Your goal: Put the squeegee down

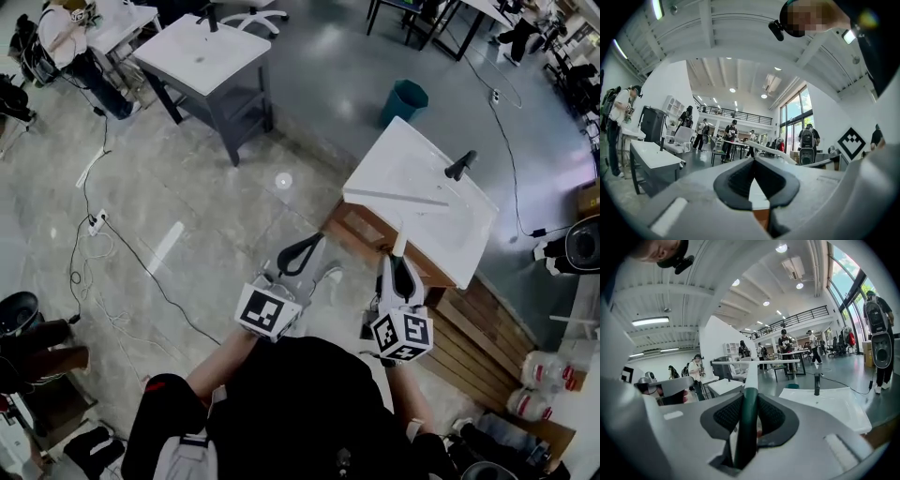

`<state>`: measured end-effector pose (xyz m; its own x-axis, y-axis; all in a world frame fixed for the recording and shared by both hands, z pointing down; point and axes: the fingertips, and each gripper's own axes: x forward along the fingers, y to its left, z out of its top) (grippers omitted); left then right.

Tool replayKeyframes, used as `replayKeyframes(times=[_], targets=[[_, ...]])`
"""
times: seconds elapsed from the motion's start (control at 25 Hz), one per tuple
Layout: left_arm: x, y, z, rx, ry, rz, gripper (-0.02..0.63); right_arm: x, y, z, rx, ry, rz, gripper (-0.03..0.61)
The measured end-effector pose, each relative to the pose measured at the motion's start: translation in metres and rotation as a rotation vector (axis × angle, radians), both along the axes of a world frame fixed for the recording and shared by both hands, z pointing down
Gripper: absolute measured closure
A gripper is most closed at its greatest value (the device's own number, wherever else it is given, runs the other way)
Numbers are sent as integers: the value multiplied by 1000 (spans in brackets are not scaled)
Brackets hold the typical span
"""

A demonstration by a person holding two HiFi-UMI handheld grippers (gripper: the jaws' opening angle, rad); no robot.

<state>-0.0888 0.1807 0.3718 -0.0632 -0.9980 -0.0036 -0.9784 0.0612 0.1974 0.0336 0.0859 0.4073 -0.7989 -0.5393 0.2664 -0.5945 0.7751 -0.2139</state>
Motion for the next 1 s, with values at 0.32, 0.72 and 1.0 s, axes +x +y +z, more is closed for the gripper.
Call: replayKeyframes(times=[0.32, 0.72, 1.0], targets=[[-22, -74, 8, -34, -1, -17, 612, -37, -80, 16, -40, 2, -46, 480], [-21, -163, -9, -29, -104, 14, 612, -38, -170, 16, -41, -42, -38, 480], [-3, -212, -10, -39, -122, 69, 612, -23, -210, 32, -81, -30, 11, 480]])
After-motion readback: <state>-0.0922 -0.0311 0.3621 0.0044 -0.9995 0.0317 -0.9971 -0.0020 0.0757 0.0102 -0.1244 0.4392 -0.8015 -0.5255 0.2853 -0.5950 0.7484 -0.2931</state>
